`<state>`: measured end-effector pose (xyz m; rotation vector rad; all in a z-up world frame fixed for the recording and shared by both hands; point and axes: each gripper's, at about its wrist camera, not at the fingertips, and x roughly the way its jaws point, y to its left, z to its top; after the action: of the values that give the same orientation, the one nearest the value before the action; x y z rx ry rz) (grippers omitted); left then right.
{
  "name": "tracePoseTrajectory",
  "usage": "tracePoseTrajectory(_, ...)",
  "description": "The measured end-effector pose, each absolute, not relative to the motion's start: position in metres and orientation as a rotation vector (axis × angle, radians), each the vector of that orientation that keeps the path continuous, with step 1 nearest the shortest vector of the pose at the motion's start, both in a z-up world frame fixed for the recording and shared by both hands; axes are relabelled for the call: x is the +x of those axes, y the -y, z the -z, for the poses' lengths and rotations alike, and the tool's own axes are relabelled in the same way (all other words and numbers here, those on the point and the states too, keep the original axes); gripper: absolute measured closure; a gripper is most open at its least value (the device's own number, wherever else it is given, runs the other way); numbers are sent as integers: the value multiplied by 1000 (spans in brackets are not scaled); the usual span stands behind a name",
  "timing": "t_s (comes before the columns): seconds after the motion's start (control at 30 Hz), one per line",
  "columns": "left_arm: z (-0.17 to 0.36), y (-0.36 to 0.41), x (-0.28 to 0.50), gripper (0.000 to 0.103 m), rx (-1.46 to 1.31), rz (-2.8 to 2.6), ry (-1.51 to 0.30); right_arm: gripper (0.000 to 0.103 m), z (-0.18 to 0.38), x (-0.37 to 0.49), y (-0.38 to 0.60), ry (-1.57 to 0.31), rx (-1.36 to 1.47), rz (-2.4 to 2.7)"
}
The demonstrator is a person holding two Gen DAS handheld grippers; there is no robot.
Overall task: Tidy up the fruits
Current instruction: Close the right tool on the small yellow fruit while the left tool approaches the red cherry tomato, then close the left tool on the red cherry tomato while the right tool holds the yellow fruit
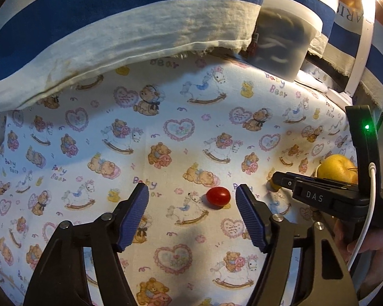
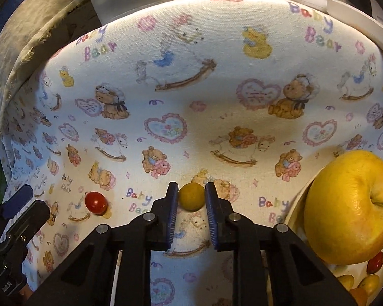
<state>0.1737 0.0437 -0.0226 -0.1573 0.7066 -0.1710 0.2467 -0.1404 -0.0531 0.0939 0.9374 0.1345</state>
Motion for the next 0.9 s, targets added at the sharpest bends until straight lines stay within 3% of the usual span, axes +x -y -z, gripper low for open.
tracePoseTrajectory(0.9,21,-40,175,34,-114,148,-700,79,60,254,149,-910,107,-196)
